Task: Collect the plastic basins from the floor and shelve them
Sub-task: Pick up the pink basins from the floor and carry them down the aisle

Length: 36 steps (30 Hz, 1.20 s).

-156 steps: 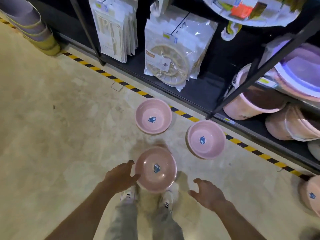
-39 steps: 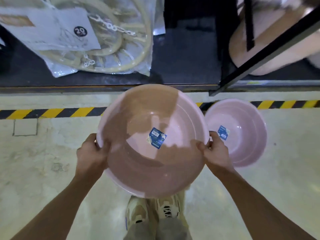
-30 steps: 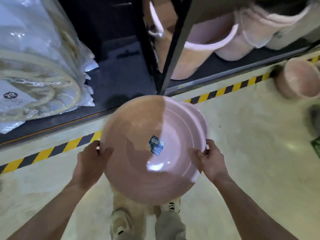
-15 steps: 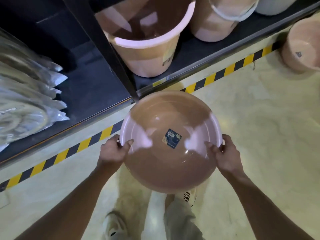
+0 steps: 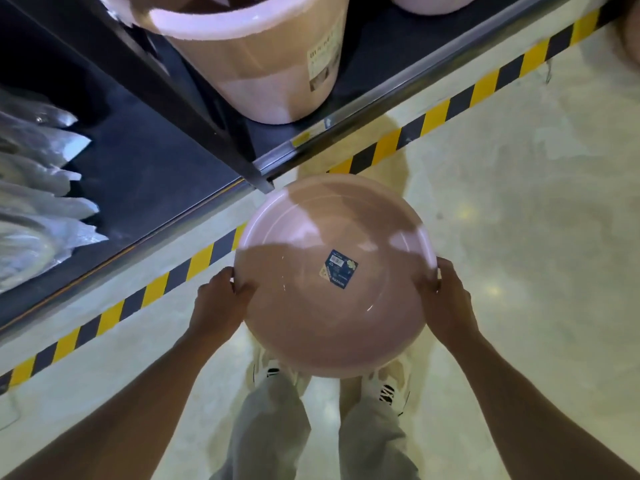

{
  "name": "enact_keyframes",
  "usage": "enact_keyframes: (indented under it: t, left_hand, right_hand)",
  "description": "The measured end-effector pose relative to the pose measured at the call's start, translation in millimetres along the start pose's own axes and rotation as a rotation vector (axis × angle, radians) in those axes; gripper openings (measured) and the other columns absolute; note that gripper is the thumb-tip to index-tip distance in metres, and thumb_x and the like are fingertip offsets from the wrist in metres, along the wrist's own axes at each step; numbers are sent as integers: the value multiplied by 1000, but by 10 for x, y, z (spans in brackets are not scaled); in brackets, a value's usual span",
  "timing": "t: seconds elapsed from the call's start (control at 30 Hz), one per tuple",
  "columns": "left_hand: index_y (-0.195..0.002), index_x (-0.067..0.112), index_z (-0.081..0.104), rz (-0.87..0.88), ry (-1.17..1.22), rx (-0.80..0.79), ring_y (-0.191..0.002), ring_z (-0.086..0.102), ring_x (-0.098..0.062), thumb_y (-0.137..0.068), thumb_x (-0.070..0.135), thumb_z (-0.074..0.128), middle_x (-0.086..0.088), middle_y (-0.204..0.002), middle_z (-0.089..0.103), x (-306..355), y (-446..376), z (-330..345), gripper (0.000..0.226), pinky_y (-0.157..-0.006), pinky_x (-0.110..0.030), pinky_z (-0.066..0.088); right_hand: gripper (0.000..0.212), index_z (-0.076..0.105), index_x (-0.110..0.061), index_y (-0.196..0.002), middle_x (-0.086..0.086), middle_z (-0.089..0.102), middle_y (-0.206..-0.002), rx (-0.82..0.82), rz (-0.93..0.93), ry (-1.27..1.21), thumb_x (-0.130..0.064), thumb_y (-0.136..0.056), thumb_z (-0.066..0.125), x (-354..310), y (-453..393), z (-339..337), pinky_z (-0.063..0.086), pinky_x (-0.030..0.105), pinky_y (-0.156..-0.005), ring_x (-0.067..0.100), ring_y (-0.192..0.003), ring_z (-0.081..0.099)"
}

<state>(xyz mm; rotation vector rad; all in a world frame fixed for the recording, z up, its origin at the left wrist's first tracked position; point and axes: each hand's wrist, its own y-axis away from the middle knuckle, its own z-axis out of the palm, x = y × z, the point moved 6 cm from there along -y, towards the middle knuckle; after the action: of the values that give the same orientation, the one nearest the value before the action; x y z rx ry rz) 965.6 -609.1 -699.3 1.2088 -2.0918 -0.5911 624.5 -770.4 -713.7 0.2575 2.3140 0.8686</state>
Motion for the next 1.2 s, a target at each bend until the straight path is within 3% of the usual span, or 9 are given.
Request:
enact_keyframes:
  t: [0.2,0.37,0.57,0.73,0.8,0.9,0.97,1.03,1.2]
  left_hand:
    - [-103,6,58,23,-91,10,-85,69,-44,-95,37,59,-18,-96,71,-123,-509,284,32,-82,-51,56]
    - [-108,0,54,20,-171,72,-100,63,-48,-99,30,56,-26,-106,67,-230,-718,462,32,-86,-54,51]
    - [-107,1,56,7,-107,84,-105,60,-47,-97,30,60,-27,-106,66,-354,-1013,668,31,-77,-44,46]
    - [-114,9,55,-15,27,40,-91,66,-43,-95,34,61,-21,-107,67,-466,-1119,745,33,-76,-52,60]
    - [-107,15,55,4,68,53,-79,69,-36,-93,34,62,-13,-96,67,-460,-1091,704,24,-69,-46,61]
    - [-98,20,54,89,64,112,-57,63,-5,-93,31,62,5,-77,63,-288,-996,595,15,-52,-24,45]
    - [-94,21,55,133,70,147,-58,55,6,-93,28,63,17,-73,55,-43,-890,467,11,-48,-10,34]
    - [-83,23,52,180,70,180,-60,54,9,-91,28,63,15,-69,54,294,-738,279,15,-46,-9,35]
    - [-79,22,55,341,132,205,-59,58,8,-91,42,68,3,-56,58,1288,-130,-385,27,-49,-9,40]
  right_hand:
    - [30,54,-19,-130,2,64,-97,43,-21,23,-24,-101,55,126,-346,349,39,33,-72,28,-83,56]
    - [29,58,-12,-123,14,67,-105,113,-35,149,-24,-97,55,131,-552,588,49,41,-77,38,-95,61]
    - [31,57,-18,-124,11,64,-102,173,26,239,-29,-95,51,203,-746,733,43,37,-70,35,-87,59]
    - [36,49,-16,-132,5,59,-97,87,65,117,-21,-97,52,282,-799,842,47,41,-71,32,-82,55]
    - [39,50,-18,-134,5,61,-99,78,73,84,-21,-95,54,299,-766,801,52,43,-72,32,-83,58]
    - [42,53,-20,-136,7,66,-104,85,93,33,-23,-94,56,355,-672,643,53,43,-76,33,-89,61]
    - [41,57,-20,-135,8,68,-103,121,97,-14,-23,-94,56,364,-573,444,46,35,-72,32,-88,59]
    - [37,60,-23,-131,6,69,-94,162,85,-60,-24,-94,57,287,-445,154,42,30,-68,29,-82,60]
    - [22,67,-29,-112,-1,65,-62,317,32,-209,-31,-90,65,-175,26,-983,38,7,-45,0,-56,60]
